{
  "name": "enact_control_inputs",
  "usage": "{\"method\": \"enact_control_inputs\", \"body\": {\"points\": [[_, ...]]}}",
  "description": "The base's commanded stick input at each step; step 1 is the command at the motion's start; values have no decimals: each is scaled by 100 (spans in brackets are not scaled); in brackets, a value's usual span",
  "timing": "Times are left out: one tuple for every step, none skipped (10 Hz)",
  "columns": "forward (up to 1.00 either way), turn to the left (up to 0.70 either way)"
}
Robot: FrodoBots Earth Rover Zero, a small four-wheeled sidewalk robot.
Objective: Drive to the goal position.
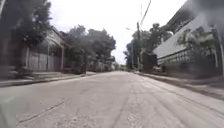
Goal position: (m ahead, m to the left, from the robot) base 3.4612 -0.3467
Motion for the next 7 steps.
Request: {"method": "enact_control_inputs", "body": {"points": [[50, 0], [50, 0], [50, 0], [50, 0], [50, 0], [50, 0], [50, 0]]}}
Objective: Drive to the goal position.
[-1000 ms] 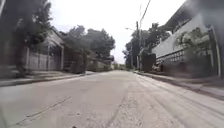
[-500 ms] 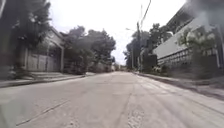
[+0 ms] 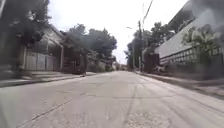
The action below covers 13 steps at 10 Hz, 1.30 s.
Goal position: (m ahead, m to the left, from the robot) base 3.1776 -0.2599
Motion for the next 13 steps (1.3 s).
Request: {"method": "enact_control_inputs", "body": {"points": [[50, 0], [50, 0], [50, 0], [50, 0], [50, 0], [50, 0], [50, 0], [50, 0], [50, 0], [50, 0], [50, 0], [50, 0], [50, 0]]}}
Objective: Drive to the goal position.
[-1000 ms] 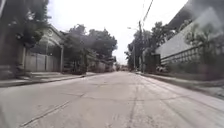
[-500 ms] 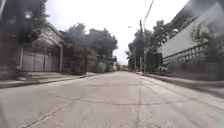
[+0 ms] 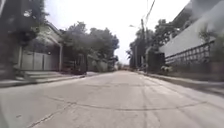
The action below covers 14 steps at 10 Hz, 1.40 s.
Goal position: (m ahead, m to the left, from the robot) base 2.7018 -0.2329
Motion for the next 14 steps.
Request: {"method": "enact_control_inputs", "body": {"points": [[50, 0], [50, 0], [50, 0], [50, 0], [50, 0], [50, 0], [50, 0], [50, 0], [50, -35], [50, -50], [50, -50], [50, -50], [50, -50], [50, -50]]}}
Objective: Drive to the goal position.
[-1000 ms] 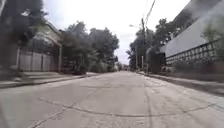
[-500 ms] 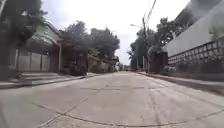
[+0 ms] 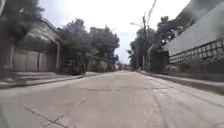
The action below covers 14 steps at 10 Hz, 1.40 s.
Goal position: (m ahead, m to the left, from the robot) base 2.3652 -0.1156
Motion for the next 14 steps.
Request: {"method": "enact_control_inputs", "body": {"points": [[50, -49], [50, -36], [50, -23], [50, -10], [38, 0], [4, 0], [14, 0], [24, 0], [35, 0], [45, 0], [50, 0], [50, 0], [50, 0], [50, 0]]}}
